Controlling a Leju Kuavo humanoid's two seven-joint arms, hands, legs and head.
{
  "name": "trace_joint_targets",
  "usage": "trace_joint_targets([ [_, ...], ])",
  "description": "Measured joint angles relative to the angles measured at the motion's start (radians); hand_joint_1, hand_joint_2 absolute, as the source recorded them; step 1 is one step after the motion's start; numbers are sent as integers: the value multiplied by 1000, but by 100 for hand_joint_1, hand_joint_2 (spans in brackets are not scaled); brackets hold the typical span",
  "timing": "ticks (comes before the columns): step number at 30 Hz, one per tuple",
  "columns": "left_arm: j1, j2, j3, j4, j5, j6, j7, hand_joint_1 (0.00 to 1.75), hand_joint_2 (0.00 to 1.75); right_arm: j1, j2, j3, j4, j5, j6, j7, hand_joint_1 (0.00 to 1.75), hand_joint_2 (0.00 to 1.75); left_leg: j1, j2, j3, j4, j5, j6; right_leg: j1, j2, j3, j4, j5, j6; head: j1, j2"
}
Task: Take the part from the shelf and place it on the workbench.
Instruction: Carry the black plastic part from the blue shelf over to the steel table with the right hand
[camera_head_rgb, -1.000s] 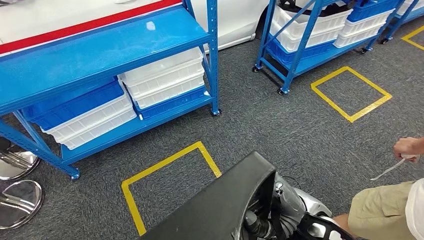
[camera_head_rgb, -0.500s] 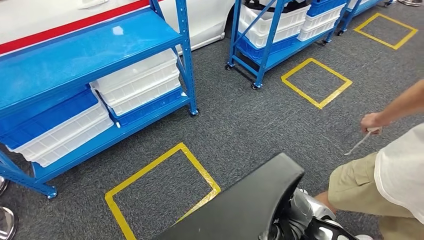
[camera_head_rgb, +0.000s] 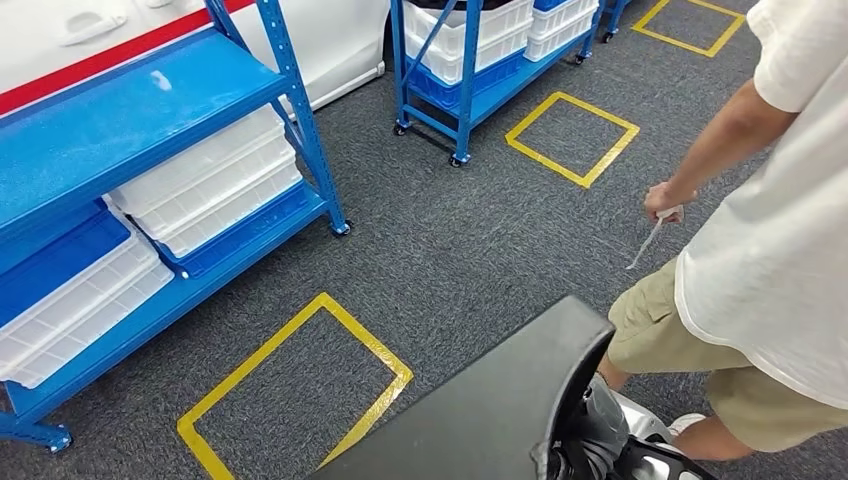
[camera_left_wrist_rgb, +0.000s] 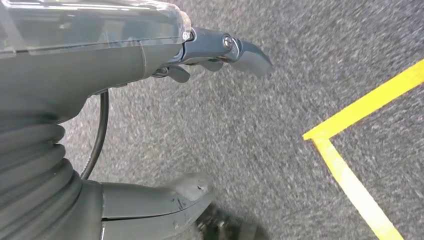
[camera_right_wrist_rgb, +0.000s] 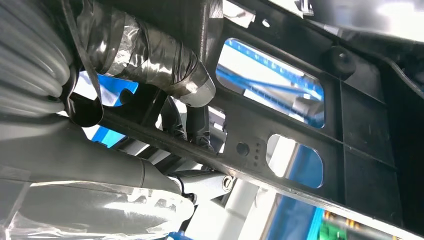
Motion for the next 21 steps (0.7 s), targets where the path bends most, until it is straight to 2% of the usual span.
trace_joint_targets([
  [1, 2, -1, 1, 0, 0, 5, -2, 0, 175, 1, 2, -3, 0, -3, -1, 1, 175, 175, 1, -12, -32, 71, -32, -1, 1, 10, -3, 1, 1, -2, 0, 0],
  [2, 5, -2, 2, 0, -3, 8, -5, 0, 175, 4, 5, -6, 0, -5, -4, 3, 175, 175, 1, -17, -57, 124, -48, -2, 3, 21, -4, 2, 2, -3, 0, 0],
  [3, 6, -3, 2, 0, -6, 6, -9, 0, 175, 7, 7, -10, 0, -6, -7, 4, 175, 175, 1, -19, -67, 144, -44, -2, 3, 32, -5, 3, 2, -4, 0, 0],
  [4, 7, -4, 2, 0, -11, 2, -12, 0, 175, 11, 9, -14, -1, -7, -11, 4, 175, 175, 1, -21, -58, 123, -19, 0, 4, 43, -5, 3, 2, -4, 0, 0],
  [5, 7, -5, 2, 0, -18, -3, -15, 0, 175, 14, 11, -18, -3, -7, -15, 5, 175, 175, 1, -28, -33, 68, 19, 3, 4, 54, -3, 4, 2, -3, 0, 0],
  [7, 8, -5, 0, 0, -30, -11, -18, 0, 175, 17, 15, -22, -9, -3, -22, 6, 175, 175, 3, -69, 25, -64, 86, 10, 3, 74, -2, 5, 4, 0, 0, 0],
  [8, 9, -5, -2, 0, -36, -16, -19, 0, 175, 18, 17, -23, -12, 1, -25, 9, 175, 175, 2, -89, 45, -108, 101, 14, 2, 85, -6, 7, 6, 5, 0, 0],
  [9, 11, -4, -4, 0, -41, -22, -19, 0, 175, 22, 21, -23, -16, 6, -30, 11, 175, 175, 1, -103, 54, -132, 104, 17, 1, 96, -11, 7, 9, 11, 0, 0],
  [10, 11, -4, -5, 0, -45, -30, -19, 0, 175, 28, 24, -23, -19, 13, -36, 13, 175, 175, 0, -103, 57, -141, 102, 19, -1, 107, -16, 6, 14, 20, 0, 0],
  [11, 12, -3, -6, 0, -48, -38, -21, 0, 175, 36, 27, -23, -24, 20, -42, 14, 175, 175, 1, -92, 59, -149, 103, 24, -1, 118, -20, 4, 18, 28, 0, 0],
  [12, 11, -3, -7, 0, -49, -46, -23, 0, 175, 44, 29, -23, -28, 27, -49, 12, 175, 175, 2, -80, 61, -156, 107, 30, 0, 114, -24, 7, 17, 34, 0, 0],
  [13, 11, -3, -8, 0, -50, -53, -27, 0, 175, 50, 31, -23, -32, 32, -54, 9, 175, 175, 4, -68, 62, -162, 111, 36, 2, 97, -32, 22, 5, 38, 0, 0],
  [14, 11, -4, -8, 0, -50, -59, -31, 0, 175, 54, 33, -23, -35, 35, -59, 5, 175, 175, 5, -55, 64, -167, 115, 42, 4, 72, -49, 58, -19, 41, 1, 0],
  [15, 13, -4, -8, 0, -51, -65, -34, 0, 175, 57, 34, -23, -36, 37, -64, 1, 175, 175, 4, -40, 65, -169, 116, 46, 5, 43, -77, 117, -54, 43, 1, 0],
  [16, 15, -4, -8, 0, -51, -69, -36, 0, 175, 61, 36, -23, -37, 37, -68, -1, 175, 175, 2, -26, 64, -169, 116, 48, 5, 24, -109, 187, -89, 45, 1, 0],
  [17, 16, -4, -8, 0, -51, -71, -37, 0, 175, 64, 38, -23, -37, 37, -70, -2, 175, 175, 0, -12, 63, -168, 116, 50, 3, 16, -138, 250, -114, 47, 1, 0],
  [18, 17, -4, -8, 0, -51, -73, -39, 0, 175, 67, 39, -23, -37, 36, -72, -2, 175, 175, -1, 2, 62, -167, 115, 50, 1, 11, -153, 286, -121, 49, 1, 0],
  [19, 16, -5, -8, 0, -51, -74, -39, 0, 175, 68, 41, -23, -37, 36, -73, -2, 175, 175, -1, 15, 62, -165, 113, 50, -2, 7, -148, 282, -109, 51, 1, 0],
  [20, 14, -5, -8, 0, -51, -74, -40, 0, 175, 68, 42, -23, -37, 35, -74, -2, 175, 175, -1, 26, 62, -163, 111, 49, -3, 1, -122, 241, -83, 51, 1, 0],
  [21, 13, -5, -8, 0, -51, -75, -41, 0, 175, 67, 44, -23, -37, 34, -75, -1, 175, 175, -1, 36, 64, -162, 109, 47, -4, -13, -82, 175, -51, 50, 1, 0],
])
